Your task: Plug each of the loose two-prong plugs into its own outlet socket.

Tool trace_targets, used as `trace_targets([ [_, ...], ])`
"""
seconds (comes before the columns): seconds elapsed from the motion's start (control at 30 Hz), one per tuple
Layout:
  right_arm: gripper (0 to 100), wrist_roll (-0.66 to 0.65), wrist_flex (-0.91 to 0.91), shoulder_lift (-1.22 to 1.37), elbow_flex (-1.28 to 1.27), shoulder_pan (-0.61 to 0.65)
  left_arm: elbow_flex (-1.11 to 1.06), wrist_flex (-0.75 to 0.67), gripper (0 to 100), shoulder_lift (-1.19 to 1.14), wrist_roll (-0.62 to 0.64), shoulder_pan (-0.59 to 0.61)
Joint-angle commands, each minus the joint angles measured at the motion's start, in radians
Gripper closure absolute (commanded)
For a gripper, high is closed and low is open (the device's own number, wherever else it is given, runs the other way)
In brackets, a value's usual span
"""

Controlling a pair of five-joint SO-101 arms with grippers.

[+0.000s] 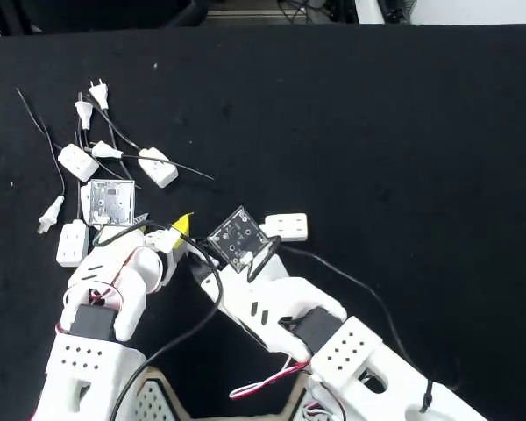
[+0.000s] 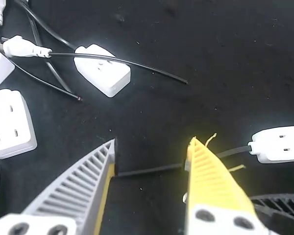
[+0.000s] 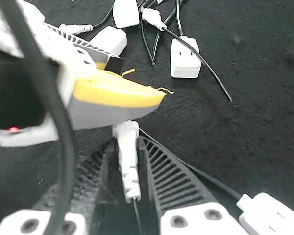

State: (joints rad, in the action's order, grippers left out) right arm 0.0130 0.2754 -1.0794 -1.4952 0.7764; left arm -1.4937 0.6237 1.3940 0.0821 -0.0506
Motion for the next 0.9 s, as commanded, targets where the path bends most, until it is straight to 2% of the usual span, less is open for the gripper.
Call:
trace_targets([
  [0.0, 98.8, 0.043, -0.038, -0.044, 0.016, -0.037, 0.007, -0.009, 77, -0.009, -0.006, -0.007],
  [0.1, 98.8, 0.089, -0.038, -0.044, 0.016, -0.037, 0.007, -0.009, 77, -0.009, -0.006, -0.008],
  [0.87, 98.8, 0.089, -0.031, -0.038, 0.016, -0.032, 0.007, -0.009, 77, -0.009, -0.005, -0.008],
])
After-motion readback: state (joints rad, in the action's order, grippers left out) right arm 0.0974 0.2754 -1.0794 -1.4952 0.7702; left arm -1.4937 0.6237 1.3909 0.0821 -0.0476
